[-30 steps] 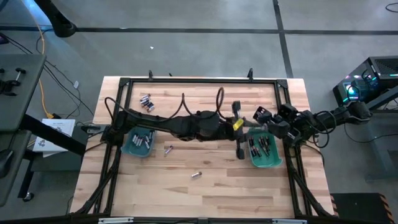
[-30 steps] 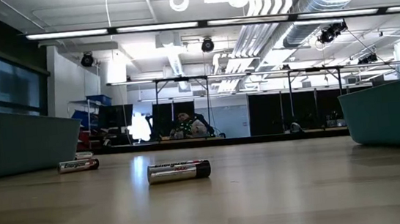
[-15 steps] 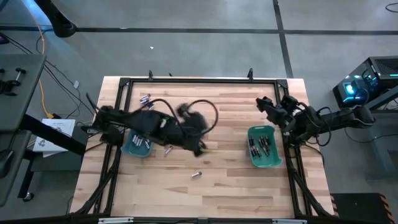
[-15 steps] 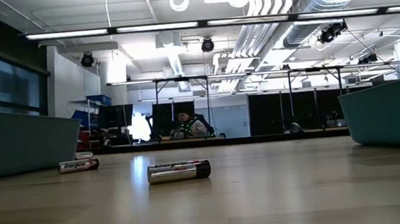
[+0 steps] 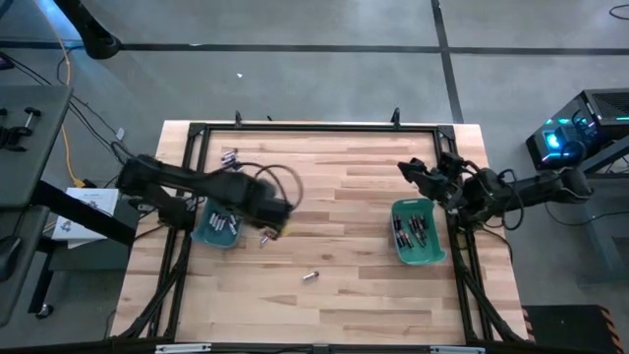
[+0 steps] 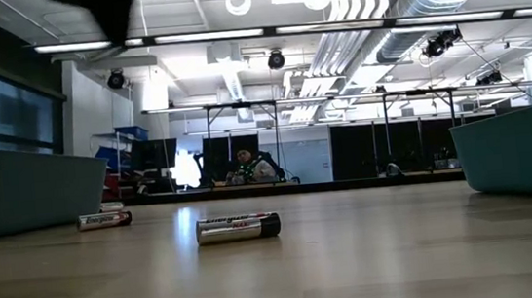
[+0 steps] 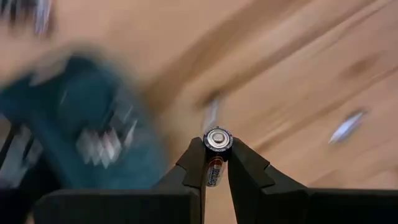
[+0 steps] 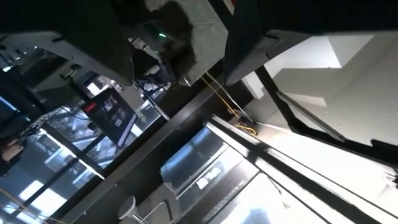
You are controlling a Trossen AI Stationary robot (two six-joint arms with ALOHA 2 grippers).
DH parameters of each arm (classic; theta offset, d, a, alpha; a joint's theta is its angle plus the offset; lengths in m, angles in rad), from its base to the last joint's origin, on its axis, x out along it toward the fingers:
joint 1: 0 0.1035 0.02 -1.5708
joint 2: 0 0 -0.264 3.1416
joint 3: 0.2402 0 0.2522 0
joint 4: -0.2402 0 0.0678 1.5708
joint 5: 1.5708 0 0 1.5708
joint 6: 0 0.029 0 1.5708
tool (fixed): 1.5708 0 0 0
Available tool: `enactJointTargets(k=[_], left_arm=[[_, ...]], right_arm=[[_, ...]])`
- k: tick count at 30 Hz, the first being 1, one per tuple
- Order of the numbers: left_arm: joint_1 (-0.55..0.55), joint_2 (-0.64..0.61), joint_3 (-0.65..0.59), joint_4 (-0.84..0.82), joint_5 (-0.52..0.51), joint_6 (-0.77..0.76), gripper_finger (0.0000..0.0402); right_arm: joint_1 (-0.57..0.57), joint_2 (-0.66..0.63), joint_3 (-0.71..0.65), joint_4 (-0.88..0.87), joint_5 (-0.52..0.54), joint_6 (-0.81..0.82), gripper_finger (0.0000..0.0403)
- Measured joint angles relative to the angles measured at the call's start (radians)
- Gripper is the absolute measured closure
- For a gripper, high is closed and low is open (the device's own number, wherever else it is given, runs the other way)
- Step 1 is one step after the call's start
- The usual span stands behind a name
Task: Sort batteries
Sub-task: Put the silver battery into the blue bin
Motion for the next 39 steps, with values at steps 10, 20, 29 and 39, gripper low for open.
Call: enactJointTargets(k=[10,20,29,39], left_arm=[[0.086,-0.297,-0.506,0.038,0.092,-0.183,0.0371],[0.265,-0.384,-0.823,0.307,0.121,-0.081,0.0371],[0.375,-0.383,-0.939,0.433,0.131,-0.027,0.0365],[0.402,-0.388,-0.958,0.408,0.123,0.009,0.0284]], right_arm=[[0.000,-0.066,0.000,-0.105,-0.007,0.000,0.0160],[0.000,-0.067,0.000,-0.141,0.013,-0.001,0.0160],[0.000,-0.068,0.000,-0.141,0.049,-0.001,0.0160],[0.000,-0.068,0.000,-0.141,0.048,-0.001,0.0160]])
